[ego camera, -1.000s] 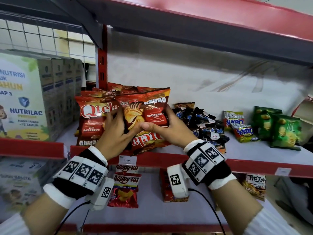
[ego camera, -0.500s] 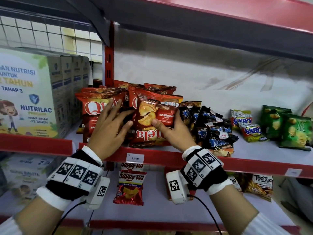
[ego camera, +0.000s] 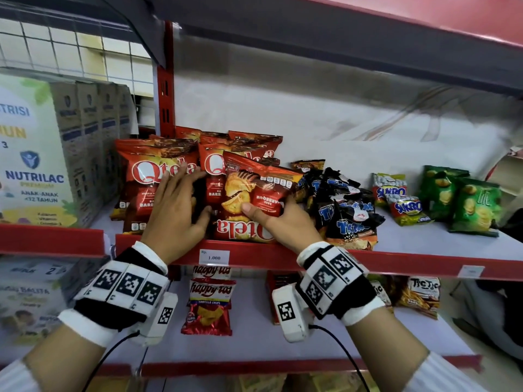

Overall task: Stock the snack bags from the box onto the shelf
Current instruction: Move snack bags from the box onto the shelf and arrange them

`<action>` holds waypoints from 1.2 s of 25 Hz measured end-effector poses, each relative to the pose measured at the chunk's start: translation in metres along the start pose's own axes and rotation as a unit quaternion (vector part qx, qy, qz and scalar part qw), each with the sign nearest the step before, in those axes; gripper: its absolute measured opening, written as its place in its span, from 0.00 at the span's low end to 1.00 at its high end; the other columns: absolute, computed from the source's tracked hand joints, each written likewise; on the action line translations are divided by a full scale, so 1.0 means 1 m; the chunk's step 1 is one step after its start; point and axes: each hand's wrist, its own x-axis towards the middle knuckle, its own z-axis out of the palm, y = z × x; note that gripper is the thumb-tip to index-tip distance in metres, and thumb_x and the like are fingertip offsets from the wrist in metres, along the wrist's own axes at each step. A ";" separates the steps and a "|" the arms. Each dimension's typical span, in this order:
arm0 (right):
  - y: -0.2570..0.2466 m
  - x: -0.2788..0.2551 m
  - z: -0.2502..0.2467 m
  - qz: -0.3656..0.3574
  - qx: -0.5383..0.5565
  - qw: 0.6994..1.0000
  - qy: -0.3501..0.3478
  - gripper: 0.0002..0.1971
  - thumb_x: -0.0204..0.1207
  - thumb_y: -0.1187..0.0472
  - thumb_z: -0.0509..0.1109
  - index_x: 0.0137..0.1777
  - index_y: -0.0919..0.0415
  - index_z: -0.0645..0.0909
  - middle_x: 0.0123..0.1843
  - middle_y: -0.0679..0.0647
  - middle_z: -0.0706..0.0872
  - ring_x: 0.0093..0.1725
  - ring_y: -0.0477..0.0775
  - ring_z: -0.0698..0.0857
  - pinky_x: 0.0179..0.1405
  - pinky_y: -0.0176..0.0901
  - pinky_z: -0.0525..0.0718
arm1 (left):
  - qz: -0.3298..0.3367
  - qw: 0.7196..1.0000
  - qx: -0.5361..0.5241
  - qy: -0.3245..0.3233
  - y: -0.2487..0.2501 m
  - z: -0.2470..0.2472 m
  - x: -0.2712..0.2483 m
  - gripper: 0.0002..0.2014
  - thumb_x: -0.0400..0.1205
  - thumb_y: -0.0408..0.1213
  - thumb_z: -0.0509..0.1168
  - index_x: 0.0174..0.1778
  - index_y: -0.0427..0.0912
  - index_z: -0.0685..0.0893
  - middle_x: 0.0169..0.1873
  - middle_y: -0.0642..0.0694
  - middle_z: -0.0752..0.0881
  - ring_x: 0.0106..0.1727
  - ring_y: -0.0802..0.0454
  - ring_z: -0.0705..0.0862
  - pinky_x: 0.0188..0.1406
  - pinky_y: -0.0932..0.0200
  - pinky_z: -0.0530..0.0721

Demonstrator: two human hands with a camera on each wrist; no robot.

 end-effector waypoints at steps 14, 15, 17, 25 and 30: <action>0.025 -0.044 -0.036 -0.077 0.114 0.988 0.064 0.35 0.69 0.47 0.77 0.74 0.54 0.69 0.68 0.50 0.80 0.66 0.48 0.79 0.68 0.50 0.78 | -0.075 0.983 -0.086 0.142 0.059 0.003 -0.049 0.14 0.78 0.36 0.62 0.59 0.35 0.78 0.52 0.43 0.79 0.58 0.45 0.73 0.58 0.41 0.75; 0.030 -0.049 -0.040 -0.101 0.127 0.984 0.080 0.26 0.72 0.53 0.75 0.70 0.53 0.74 0.63 0.50 0.82 0.61 0.45 0.81 0.65 0.49 0.80 | -0.086 0.980 -0.099 0.149 0.067 0.005 -0.057 0.12 0.79 0.37 0.62 0.56 0.36 0.78 0.49 0.46 0.77 0.55 0.47 0.72 0.56 0.43 0.75; 0.040 -0.060 -0.050 -0.144 0.137 0.976 0.092 0.15 0.75 0.61 0.71 0.61 0.51 0.79 0.47 0.45 0.85 0.48 0.40 0.83 0.54 0.44 0.84 | -0.101 0.977 -0.126 0.142 0.084 0.012 -0.073 0.07 0.81 0.37 0.62 0.52 0.38 0.77 0.45 0.50 0.75 0.51 0.48 0.74 0.51 0.47 0.76; 0.113 -0.101 -0.072 -0.161 0.136 0.977 0.040 0.12 0.76 0.65 0.70 0.57 0.53 0.82 0.34 0.45 0.81 0.35 0.43 0.81 0.39 0.35 0.81 | -0.164 0.974 -0.157 0.022 0.146 0.063 -0.132 0.05 0.81 0.30 0.66 0.41 0.43 0.80 0.33 0.58 0.79 0.38 0.49 0.80 0.36 0.64 0.77; 0.184 -0.130 -0.052 -0.076 0.143 0.987 0.022 0.10 0.76 0.66 0.70 0.55 0.54 0.82 0.32 0.43 0.80 0.31 0.36 0.79 0.34 0.26 0.76 | -0.275 0.938 -0.209 -0.037 0.169 0.105 -0.188 0.03 0.81 0.29 0.66 0.47 0.39 0.79 0.35 0.46 0.82 0.35 0.56 0.80 0.33 0.77 0.73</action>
